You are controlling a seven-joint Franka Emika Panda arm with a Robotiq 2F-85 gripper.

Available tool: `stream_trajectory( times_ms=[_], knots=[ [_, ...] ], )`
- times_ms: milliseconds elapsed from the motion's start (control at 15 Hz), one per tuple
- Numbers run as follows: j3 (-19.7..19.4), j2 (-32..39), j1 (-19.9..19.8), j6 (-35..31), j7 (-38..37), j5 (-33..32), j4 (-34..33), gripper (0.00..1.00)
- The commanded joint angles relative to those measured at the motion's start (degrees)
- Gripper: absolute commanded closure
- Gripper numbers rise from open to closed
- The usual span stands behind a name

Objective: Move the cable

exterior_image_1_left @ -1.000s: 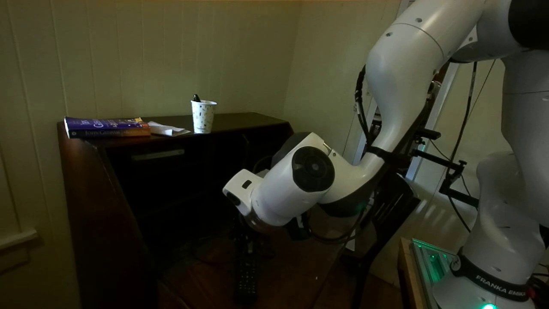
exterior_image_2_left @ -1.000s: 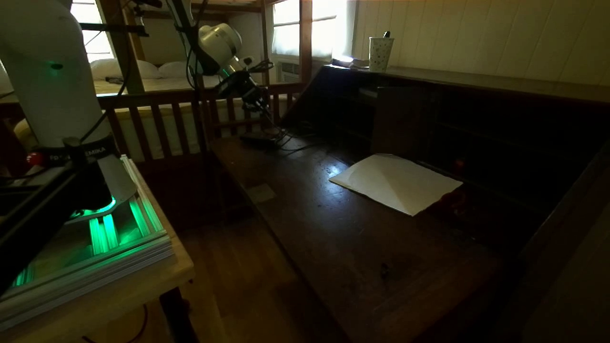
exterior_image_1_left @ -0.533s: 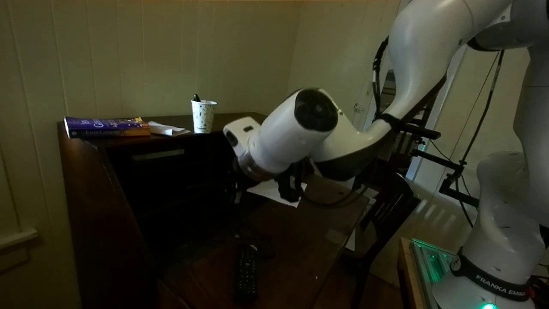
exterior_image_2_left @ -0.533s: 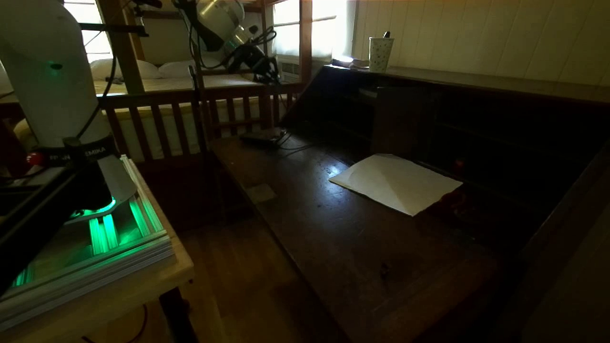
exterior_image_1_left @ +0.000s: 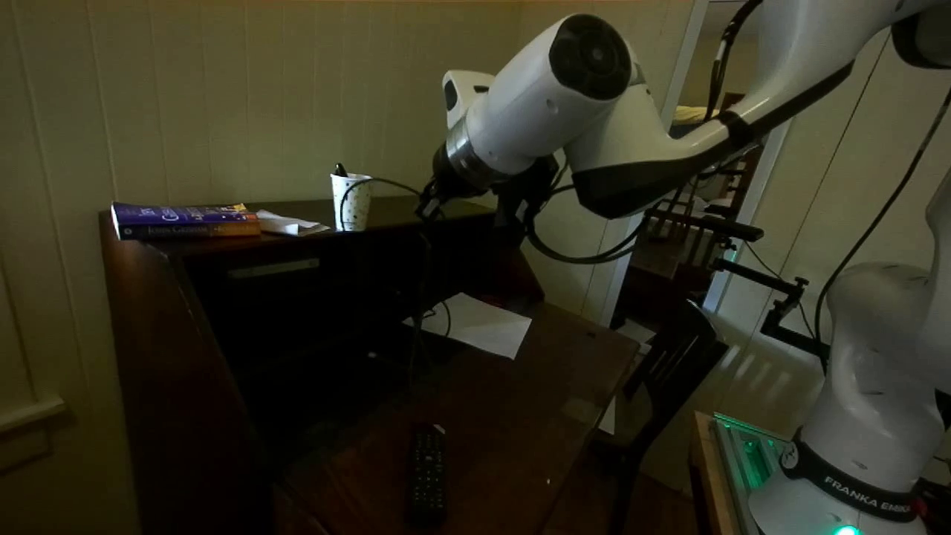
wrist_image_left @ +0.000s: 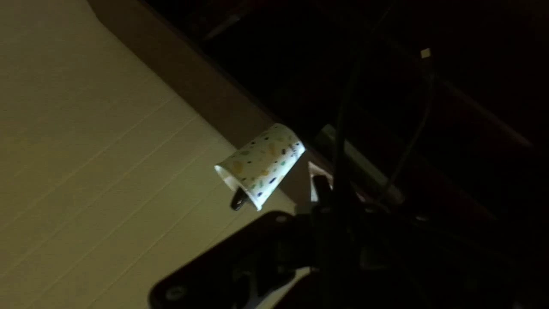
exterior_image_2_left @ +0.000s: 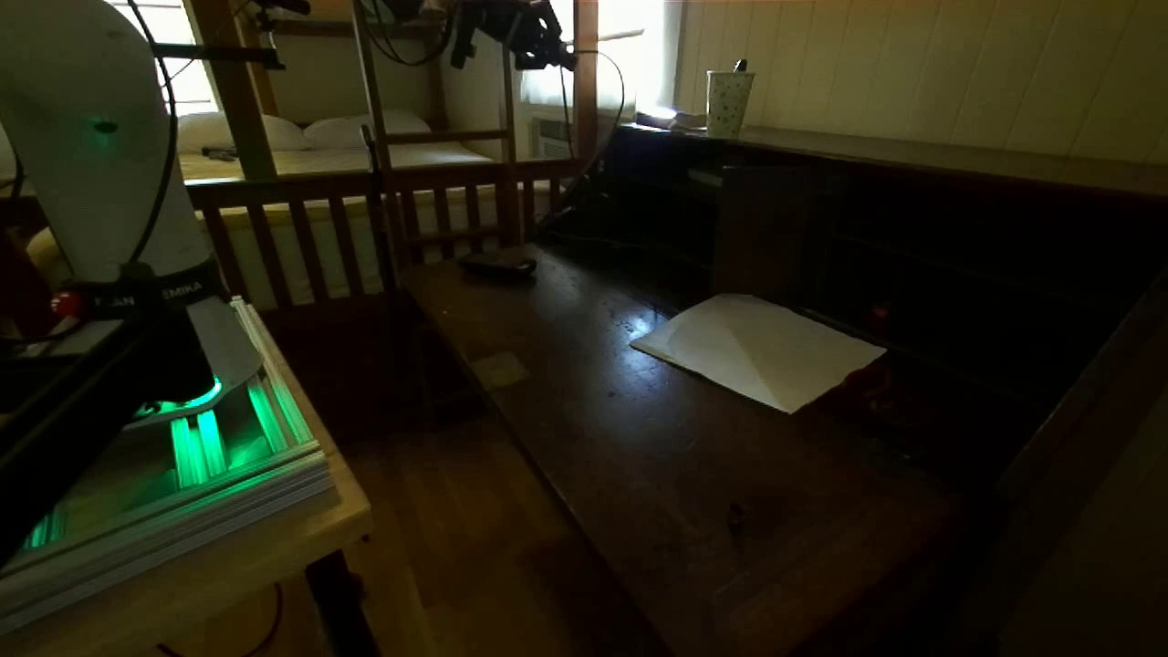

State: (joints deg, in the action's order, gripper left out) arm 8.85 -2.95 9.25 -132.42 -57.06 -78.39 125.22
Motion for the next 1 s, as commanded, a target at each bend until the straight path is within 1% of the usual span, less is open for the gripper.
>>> stream_trajectory(
  times_ms=[0,200,467,600,667,933],
  knots=[
    [0.7,-3.5,-0.1,6.2,-8.3,-4.7,-0.1,0.99],
    [1.0,-3.9,0.0,10.8,-11.6,-7.0,-0.2,0.99],
    [1.0,-3.6,0.1,14.3,-14.1,-7.5,-0.1,0.99],
    [0.5,-3.2,-0.1,14.5,-15.8,-4.0,-0.3,0.99],
    [-0.4,-3.0,-0.2,12.1,-16.1,0.7,-0.5,0.99],
    [-1.9,-1.4,-1.2,10.4,-17.0,10.2,-0.5,0.98]
  ],
)
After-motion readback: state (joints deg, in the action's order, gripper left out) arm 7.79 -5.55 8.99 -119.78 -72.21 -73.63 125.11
